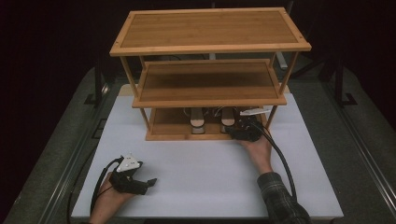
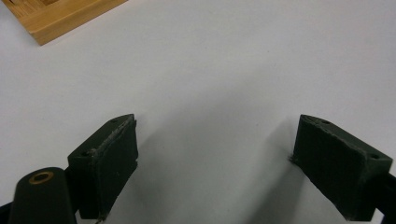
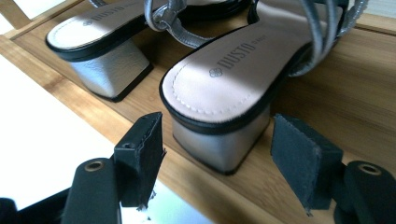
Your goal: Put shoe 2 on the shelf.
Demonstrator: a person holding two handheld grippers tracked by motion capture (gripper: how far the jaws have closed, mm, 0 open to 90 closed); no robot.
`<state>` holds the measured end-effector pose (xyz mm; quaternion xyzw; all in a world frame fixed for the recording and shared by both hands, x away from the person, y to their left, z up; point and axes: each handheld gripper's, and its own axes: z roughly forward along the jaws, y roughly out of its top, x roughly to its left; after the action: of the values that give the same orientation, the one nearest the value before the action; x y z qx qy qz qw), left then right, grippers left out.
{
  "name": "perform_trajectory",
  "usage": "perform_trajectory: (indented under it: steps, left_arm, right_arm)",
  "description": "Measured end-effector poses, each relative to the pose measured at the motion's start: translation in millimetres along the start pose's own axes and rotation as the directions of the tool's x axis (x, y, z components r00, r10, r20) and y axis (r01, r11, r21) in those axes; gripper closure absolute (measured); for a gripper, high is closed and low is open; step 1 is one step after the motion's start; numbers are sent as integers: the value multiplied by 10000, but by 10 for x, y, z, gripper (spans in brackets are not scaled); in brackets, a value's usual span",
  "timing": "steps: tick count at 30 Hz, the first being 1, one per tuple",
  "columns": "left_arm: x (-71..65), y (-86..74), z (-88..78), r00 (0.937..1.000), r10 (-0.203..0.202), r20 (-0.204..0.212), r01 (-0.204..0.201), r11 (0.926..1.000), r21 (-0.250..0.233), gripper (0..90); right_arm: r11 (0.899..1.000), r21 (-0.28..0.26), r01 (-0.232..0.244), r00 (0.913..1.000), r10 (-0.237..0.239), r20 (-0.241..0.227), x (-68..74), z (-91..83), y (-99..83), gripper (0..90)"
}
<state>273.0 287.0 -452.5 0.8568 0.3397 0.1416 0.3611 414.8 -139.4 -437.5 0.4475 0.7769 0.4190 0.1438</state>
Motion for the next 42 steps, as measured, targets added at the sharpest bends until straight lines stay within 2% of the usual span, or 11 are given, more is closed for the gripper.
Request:
perform_trajectory:
  steps: [3, 4, 9, 16, 18, 21, 25, 26, 28, 35, 42]
  left_arm:
    - [-1, -3, -1, 10000, 19, -19, -19, 10000, -18, 132]
    - [-2, -3, -1, 10000, 25, -23, -25, 10000, -20, 132]
    - [-5, -5, -1, 10000, 34, -32, -34, 10000, -31, 132]
    - [-1, -5, -1, 10000, 27, -23, -27, 10000, -31, 132]
    - [0, -5, -1, 10000, 22, -13, -22, 10000, -26, 132]
    - [-1, -4, -1, 10000, 25, -19, -25, 10000, -24, 132]
    - [-2, -5, -1, 10000, 11, -20, -11, 10000, -21, 132]
    - [-2, -5, -1, 10000, 8, -18, -8, 10000, -23, 132]
    - [0, -4, -2, 10000, 30, -10, -30, 10000, -4, 132]
    - [0, -5, -2, 10000, 38, -10, -38, 10000, 0, 132]
    - [0, -4, -2, 10000, 26, -6, -26, 10000, -3, 132]
  right_arm:
    - [10000, -37, -9, 10000, 9, -25, -19, -58, -25, 312]
    - [9989, 223, -411, 9991, 412, -69, -8, -101, -41, 296]
    - [9996, 253, -134, 9999, 133, 41, -31, -190, -82, 284]
    - [9995, 245, -181, 9998, 179, 72, -77, -438, -193, 236]
    - [9991, 390, -155, 9995, 144, 272, -51, -568, -235, 170]
    - [9996, 300, -6, 9995, -4, 315, -48, -646, -277, 159]
    - [9986, 534, 1, 9992, -23, 406, -66, -763, -383, 74]
    - [9979, 640, 80, 9979, -120, 630, -69, -821, -448, 22]
    - [9972, 744, 108, 9973, -162, 722, -70, -841, -472, 2]
    - [9968, 798, -93, 9976, 38, 687, -155, -1110, -778, 0]
    - [9941, 1082, -117, 9931, -11, 1170, -230, -1415, -1161, 0]
